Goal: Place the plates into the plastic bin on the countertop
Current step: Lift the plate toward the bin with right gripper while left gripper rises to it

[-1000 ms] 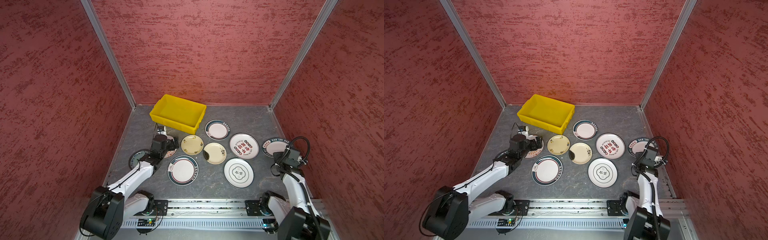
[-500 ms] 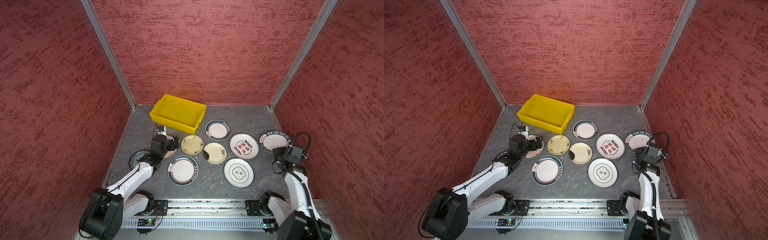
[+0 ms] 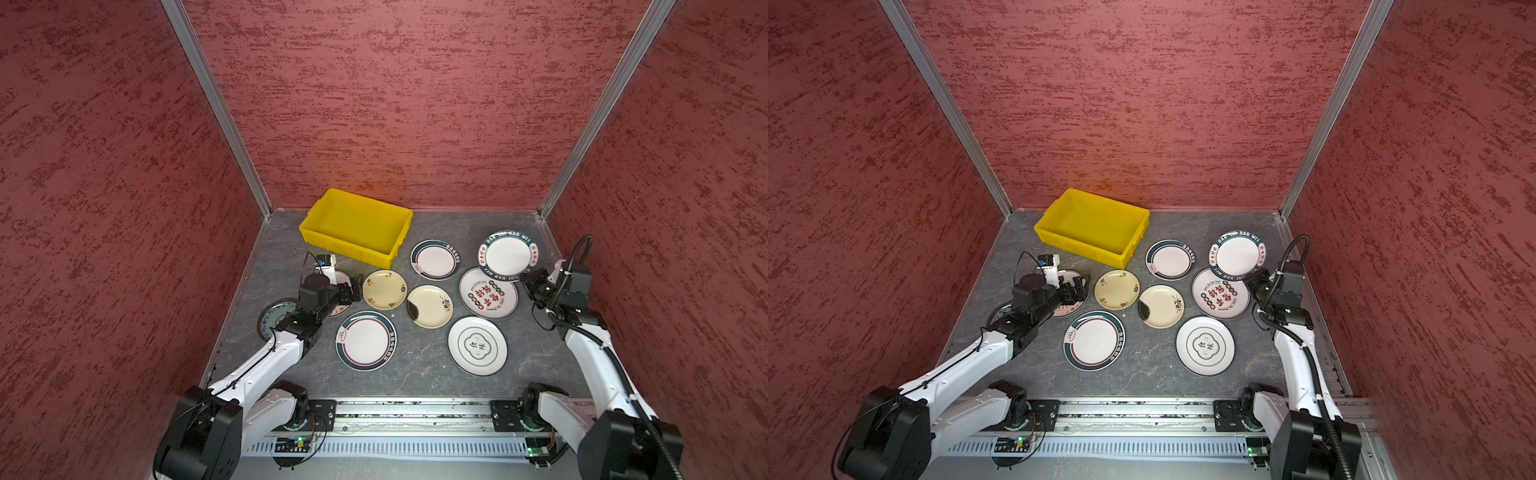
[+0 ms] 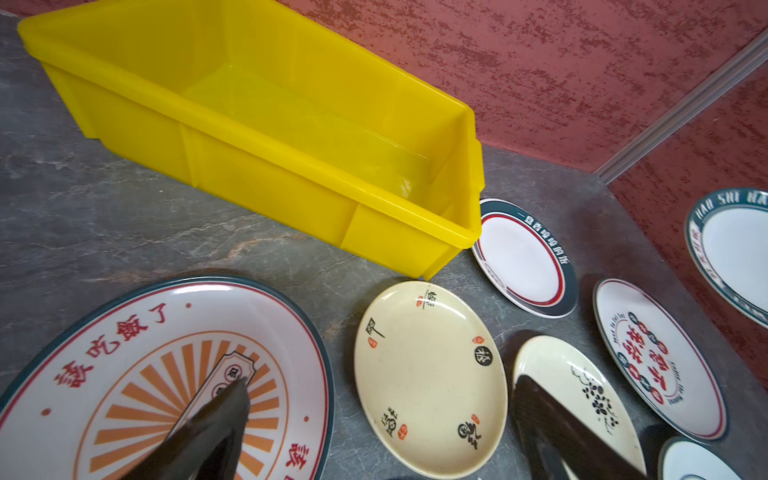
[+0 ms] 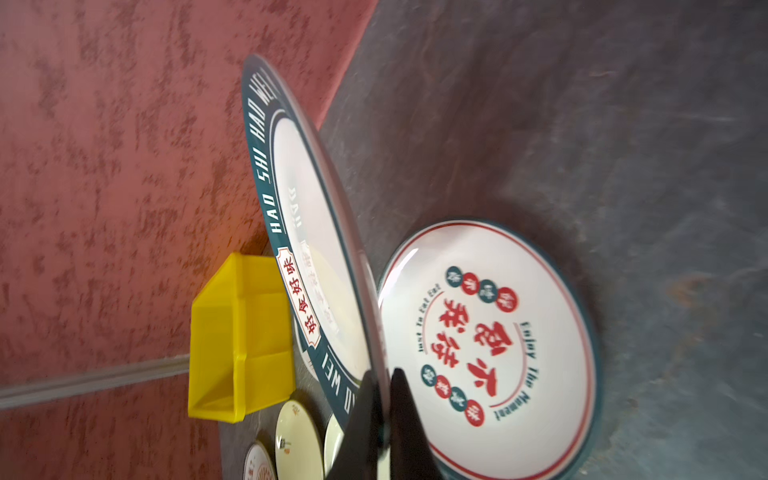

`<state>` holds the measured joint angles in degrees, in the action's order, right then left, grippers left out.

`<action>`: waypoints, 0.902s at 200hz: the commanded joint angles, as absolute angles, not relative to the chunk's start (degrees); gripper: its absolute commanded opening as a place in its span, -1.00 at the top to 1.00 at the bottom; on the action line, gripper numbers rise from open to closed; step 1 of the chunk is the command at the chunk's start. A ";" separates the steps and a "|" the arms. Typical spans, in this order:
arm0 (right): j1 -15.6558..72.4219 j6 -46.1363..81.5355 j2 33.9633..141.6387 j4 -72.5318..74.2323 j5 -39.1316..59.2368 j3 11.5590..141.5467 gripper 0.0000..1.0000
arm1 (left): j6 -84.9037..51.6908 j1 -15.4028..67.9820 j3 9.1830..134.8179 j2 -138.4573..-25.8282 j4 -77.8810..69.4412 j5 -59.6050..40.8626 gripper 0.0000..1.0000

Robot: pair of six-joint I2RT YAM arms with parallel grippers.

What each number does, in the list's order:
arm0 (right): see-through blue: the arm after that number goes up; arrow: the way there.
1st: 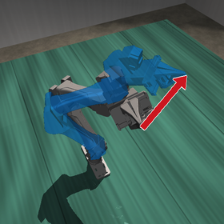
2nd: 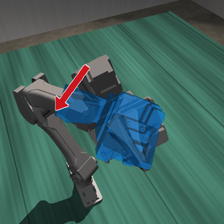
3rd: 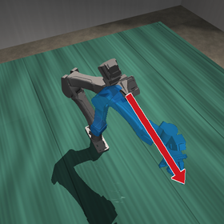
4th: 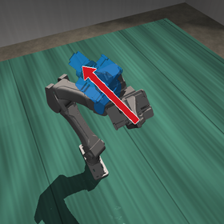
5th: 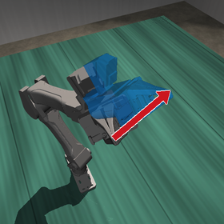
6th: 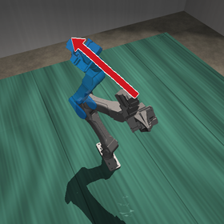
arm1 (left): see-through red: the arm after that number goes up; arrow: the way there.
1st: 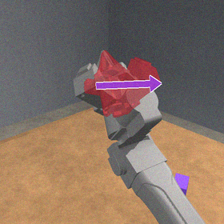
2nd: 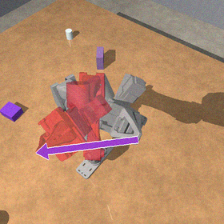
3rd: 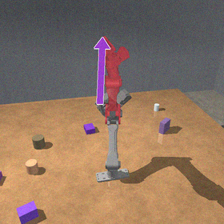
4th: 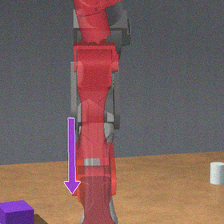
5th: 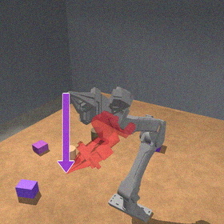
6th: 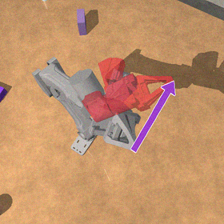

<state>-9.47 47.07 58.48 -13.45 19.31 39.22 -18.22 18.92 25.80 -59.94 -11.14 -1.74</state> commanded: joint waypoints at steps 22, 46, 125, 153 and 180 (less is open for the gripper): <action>2.15 43.14 64.18 -1.12 25.08 44.71 1.00 | -18.99 19.18 24.44 -60.98 -19.12 -10.79 -0.99; 7.99 42.42 67.33 2.63 24.02 46.10 1.00 | -19.84 19.21 23.38 -61.08 -23.23 -15.11 -0.99; 18.27 42.06 74.22 15.55 25.99 46.27 1.00 | -30.34 20.63 21.25 -67.45 -40.85 -24.39 -0.96; 19.83 43.18 75.85 19.85 26.54 45.48 1.00 | -30.24 21.82 22.30 -68.12 -40.50 -23.03 -0.95; 21.41 43.84 77.39 22.16 26.64 45.51 1.00 | -30.25 22.74 23.34 -68.24 -39.59 -19.27 -0.82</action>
<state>20.16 43.13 77.01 13.65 25.36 44.25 -29.74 21.96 21.43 -67.92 -37.89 -21.80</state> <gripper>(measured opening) 0.073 0.952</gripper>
